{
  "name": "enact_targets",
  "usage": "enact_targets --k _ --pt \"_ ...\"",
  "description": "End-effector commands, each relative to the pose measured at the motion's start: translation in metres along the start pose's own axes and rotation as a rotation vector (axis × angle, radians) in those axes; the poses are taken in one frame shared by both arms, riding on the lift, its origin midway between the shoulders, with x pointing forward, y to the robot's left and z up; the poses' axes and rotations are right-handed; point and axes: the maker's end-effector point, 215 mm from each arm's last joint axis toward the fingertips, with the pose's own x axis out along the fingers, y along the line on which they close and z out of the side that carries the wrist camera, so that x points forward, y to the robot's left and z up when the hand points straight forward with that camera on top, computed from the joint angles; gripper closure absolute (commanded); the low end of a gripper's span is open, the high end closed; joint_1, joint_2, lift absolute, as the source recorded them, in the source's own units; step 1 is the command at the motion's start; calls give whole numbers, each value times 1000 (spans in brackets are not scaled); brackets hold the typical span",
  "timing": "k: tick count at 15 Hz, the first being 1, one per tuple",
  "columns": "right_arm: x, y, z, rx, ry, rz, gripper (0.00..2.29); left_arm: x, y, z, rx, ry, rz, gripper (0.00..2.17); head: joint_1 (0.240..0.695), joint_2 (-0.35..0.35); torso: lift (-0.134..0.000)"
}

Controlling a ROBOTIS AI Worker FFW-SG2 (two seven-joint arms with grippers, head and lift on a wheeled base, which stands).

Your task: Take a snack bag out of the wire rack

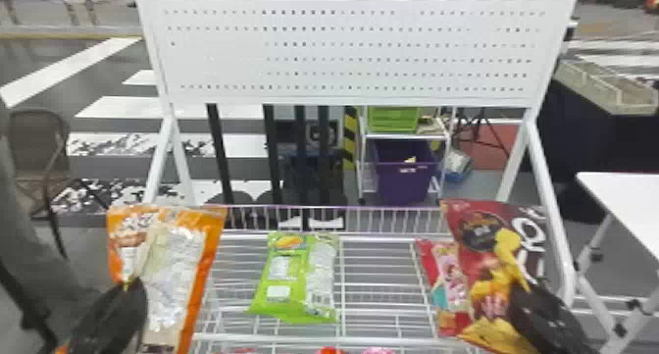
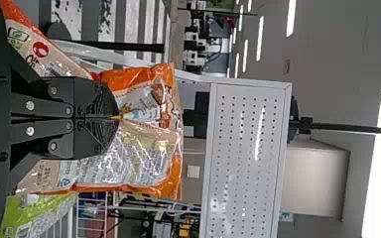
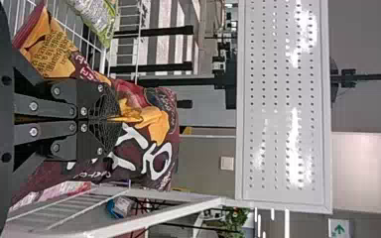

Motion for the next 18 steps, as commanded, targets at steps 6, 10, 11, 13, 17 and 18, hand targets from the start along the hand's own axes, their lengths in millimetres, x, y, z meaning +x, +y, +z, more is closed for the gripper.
enact_targets --k 6,10,11,13,17,18 --pt "-56 -28 5 6 -45 -64 2253 1 -2 -3 -2 3 -2 1868 499 0 0" --pt "-56 -26 5 6 -46 -63 2253 1 -3 -3 -2 4 -4 1868 499 0 0" --pt "-56 -26 6 7 -48 -62 2253 0 -3 -2 -2 4 -4 1868 499 0 0" --pt "-56 -25 6 6 -48 -60 2253 0 -3 -2 -2 4 -4 1868 499 0 0" --pt "-56 -24 8 2 -51 -56 2253 1 -3 -2 0 2 -5 1868 499 0 0" --pt "-56 -24 8 1 -52 -56 2253 1 -3 -2 0 2 -5 1868 499 0 0"
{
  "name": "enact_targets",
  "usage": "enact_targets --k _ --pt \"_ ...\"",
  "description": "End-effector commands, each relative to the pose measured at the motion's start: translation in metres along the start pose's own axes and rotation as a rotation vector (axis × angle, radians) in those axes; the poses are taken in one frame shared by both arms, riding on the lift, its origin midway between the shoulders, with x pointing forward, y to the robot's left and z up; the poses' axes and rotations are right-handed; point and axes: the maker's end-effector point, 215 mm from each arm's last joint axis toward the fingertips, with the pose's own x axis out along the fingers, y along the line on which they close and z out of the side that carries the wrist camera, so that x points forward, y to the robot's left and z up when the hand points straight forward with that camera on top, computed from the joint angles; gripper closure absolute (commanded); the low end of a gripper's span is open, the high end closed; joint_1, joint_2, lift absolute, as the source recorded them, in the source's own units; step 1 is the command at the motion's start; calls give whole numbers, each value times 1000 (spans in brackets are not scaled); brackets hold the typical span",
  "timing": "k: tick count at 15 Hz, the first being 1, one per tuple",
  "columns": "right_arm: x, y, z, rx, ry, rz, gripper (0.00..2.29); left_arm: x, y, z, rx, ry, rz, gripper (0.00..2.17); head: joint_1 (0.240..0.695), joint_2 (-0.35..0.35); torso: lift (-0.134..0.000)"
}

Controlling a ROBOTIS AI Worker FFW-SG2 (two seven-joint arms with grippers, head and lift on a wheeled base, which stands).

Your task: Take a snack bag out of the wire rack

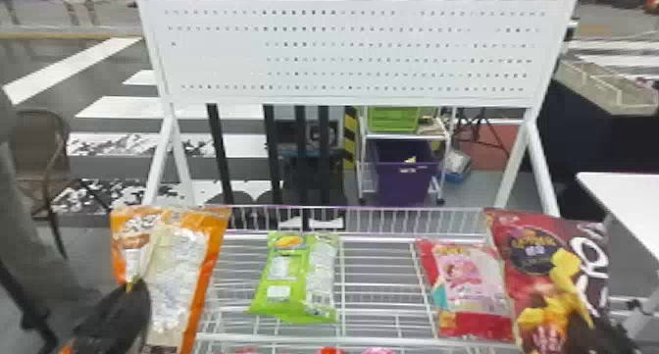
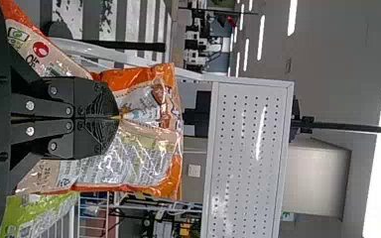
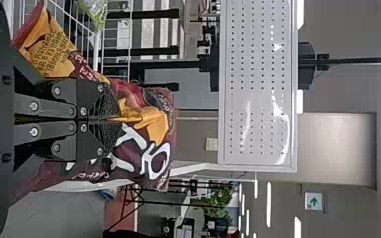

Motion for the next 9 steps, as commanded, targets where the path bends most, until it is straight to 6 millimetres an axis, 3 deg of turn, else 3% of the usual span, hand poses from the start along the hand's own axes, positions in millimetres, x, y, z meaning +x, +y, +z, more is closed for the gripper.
enact_targets --k 1,9 --pt "0 0 -1 -3 2 0 2253 0 0 0 -1 0 0 1868 499 0 0" --pt "0 0 -1 -4 1 0 2253 1 0 1 -2 -2 1 1868 499 0 0"
